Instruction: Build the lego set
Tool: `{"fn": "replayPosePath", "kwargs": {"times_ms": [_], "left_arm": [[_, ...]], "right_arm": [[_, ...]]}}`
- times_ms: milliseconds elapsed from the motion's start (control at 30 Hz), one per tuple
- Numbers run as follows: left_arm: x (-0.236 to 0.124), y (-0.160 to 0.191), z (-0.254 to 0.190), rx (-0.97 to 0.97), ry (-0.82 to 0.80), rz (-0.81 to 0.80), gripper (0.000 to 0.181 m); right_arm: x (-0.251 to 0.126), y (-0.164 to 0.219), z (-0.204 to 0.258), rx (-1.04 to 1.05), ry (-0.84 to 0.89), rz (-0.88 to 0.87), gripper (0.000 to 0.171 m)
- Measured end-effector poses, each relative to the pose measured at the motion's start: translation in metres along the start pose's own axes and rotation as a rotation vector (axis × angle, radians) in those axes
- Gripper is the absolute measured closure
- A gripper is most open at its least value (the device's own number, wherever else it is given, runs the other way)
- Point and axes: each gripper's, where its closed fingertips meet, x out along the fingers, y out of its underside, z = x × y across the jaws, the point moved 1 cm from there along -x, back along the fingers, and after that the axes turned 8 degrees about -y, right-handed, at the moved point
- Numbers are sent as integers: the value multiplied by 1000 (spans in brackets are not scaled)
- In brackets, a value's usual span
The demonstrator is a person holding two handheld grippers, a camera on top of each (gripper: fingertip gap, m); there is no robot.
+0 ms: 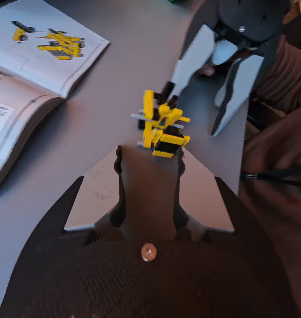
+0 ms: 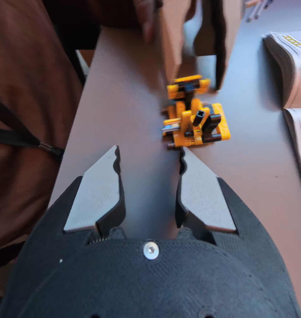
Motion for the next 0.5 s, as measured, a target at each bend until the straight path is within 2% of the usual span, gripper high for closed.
{"fn": "replayPosePath", "kwargs": {"times_ms": [33,133,300,500], "left_arm": [[-4,1,8,8,-15,1,121],[-17,3,20,-42,37,-21,122],[-36,-15,12,-107,208,-173,121],[-33,-22,2,-130,329,-180,124]], "right_arm": [[0,-1,7,-20,-25,-7,114],[-4,-3,14,-48,-26,-36,116],[-24,-3,-23,1,177,-97,110],[-24,-14,-39,-30,296,-119,107]]}}
